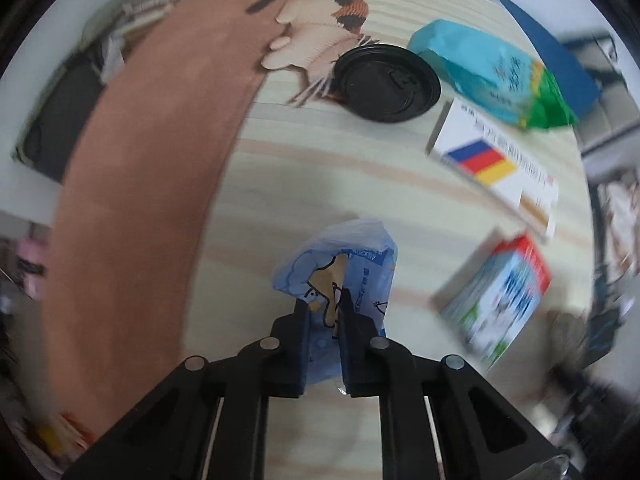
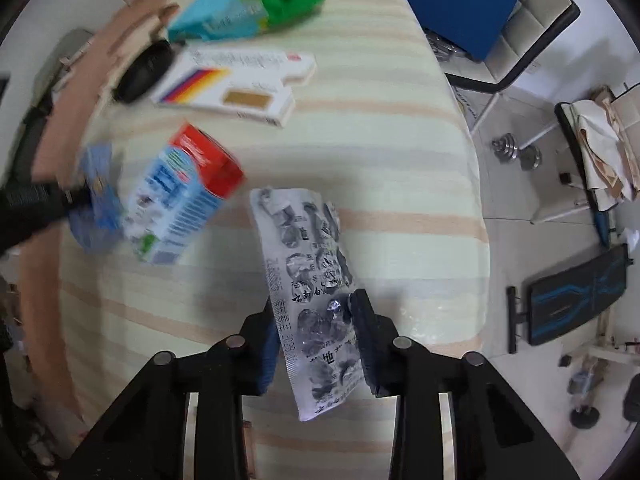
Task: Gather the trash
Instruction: 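Grasp the blue snack wrapper with the left tool while the right tool grasps the silver blister pack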
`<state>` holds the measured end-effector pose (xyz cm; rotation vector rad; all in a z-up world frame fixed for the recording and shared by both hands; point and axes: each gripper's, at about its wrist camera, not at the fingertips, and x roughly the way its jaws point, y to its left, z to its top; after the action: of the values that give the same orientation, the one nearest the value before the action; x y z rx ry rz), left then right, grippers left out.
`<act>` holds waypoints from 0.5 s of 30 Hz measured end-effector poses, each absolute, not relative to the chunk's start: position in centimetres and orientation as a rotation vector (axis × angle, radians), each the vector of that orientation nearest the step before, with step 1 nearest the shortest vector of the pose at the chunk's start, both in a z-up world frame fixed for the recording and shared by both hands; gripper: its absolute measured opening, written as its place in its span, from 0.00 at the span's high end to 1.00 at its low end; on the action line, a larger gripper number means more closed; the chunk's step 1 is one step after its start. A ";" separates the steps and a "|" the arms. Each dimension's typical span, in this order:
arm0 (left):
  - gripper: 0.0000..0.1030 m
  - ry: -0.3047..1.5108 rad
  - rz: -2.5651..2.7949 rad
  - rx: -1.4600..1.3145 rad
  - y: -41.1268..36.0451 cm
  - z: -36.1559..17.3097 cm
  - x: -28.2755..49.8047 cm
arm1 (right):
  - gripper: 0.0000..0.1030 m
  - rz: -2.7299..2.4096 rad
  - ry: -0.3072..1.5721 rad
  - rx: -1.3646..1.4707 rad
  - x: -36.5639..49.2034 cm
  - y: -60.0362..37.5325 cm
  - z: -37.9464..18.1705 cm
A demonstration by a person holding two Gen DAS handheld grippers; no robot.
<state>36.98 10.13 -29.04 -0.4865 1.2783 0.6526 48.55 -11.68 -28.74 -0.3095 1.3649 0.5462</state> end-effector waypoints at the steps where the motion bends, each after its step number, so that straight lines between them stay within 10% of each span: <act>1: 0.91 1.280 0.656 -0.467 9.8 -28.7 36.2 | 0.78 0.546 1.367 -0.296 48.7 -11.8 -28.6; 3: 0.91 1.278 0.656 -0.433 8.9 -27.9 34.7 | 0.93 0.551 1.396 -0.214 48.9 -12.8 -28.6; 15: 0.91 1.177 0.574 -0.371 5.1 -23.0 26.4 | 0.93 0.552 1.370 -0.025 42.2 -15.5 -24.4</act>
<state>26.37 5.10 -23.02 -0.3706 1.1774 0.5740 42.23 -15.46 -24.38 -0.0252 1.3704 0.5516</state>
